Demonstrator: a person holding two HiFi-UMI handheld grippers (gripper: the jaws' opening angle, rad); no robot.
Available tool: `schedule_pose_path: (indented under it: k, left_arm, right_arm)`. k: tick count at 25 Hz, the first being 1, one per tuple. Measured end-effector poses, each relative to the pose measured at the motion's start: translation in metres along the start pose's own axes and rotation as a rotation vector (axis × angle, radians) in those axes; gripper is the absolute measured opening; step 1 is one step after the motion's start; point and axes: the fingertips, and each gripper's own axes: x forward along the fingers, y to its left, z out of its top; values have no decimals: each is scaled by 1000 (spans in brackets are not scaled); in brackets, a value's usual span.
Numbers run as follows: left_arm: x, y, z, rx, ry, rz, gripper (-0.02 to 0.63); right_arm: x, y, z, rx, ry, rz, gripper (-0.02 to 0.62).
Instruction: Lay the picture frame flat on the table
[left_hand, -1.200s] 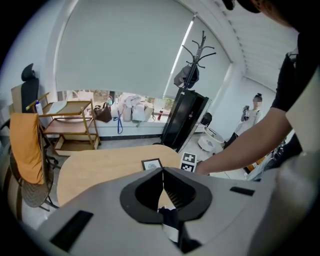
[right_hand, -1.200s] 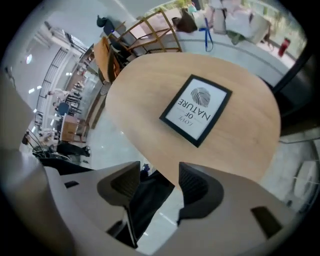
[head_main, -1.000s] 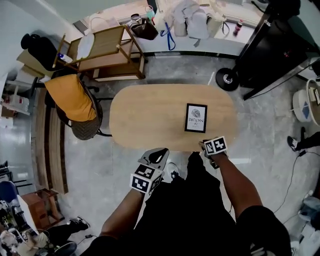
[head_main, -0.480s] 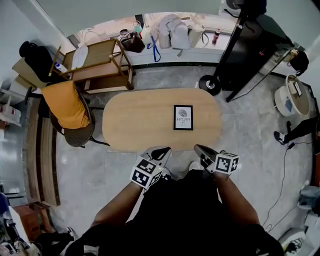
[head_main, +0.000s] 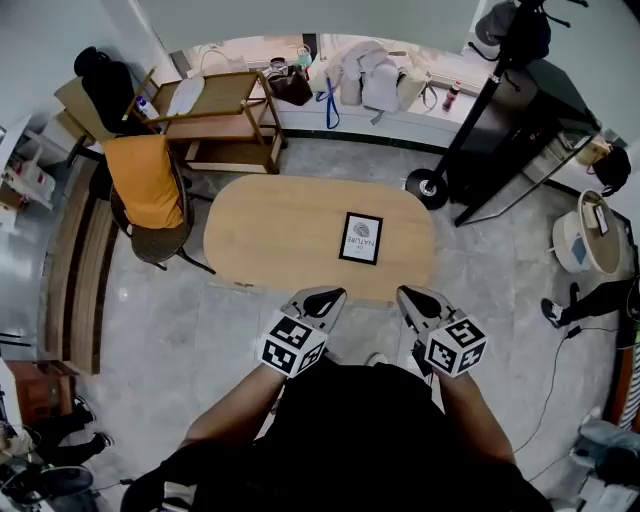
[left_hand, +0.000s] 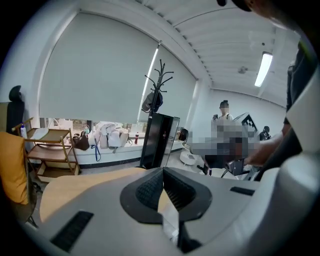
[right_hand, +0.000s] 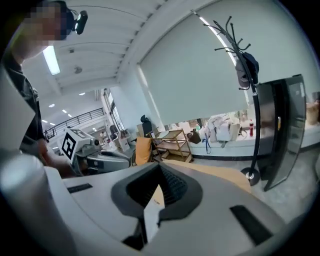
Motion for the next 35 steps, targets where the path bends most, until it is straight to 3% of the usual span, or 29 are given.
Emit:
schedule_pose_path:
  k: [4, 10, 14, 21, 35]
  left_arm:
    - [10, -30, 8, -8, -33, 23, 5]
    - [16, -65, -10, -23, 12, 27, 5]
    - [16, -71, -16, -24, 23, 48, 5]
    - [24, -85, -14, -9, 25, 46, 5]
    - [22, -83, -8, 22, 31, 61, 5]
  right_arm:
    - [-24, -10, 1, -6, -9, 8, 0]
    - [-50, -15, -24, -6, 21, 34, 0]
    - [-52, -20, -34, 35, 12, 46, 0]
    - [-62, -17, -38, -20, 10, 65, 0]
    - [-61, -13, -43, -9, 26, 104, 0]
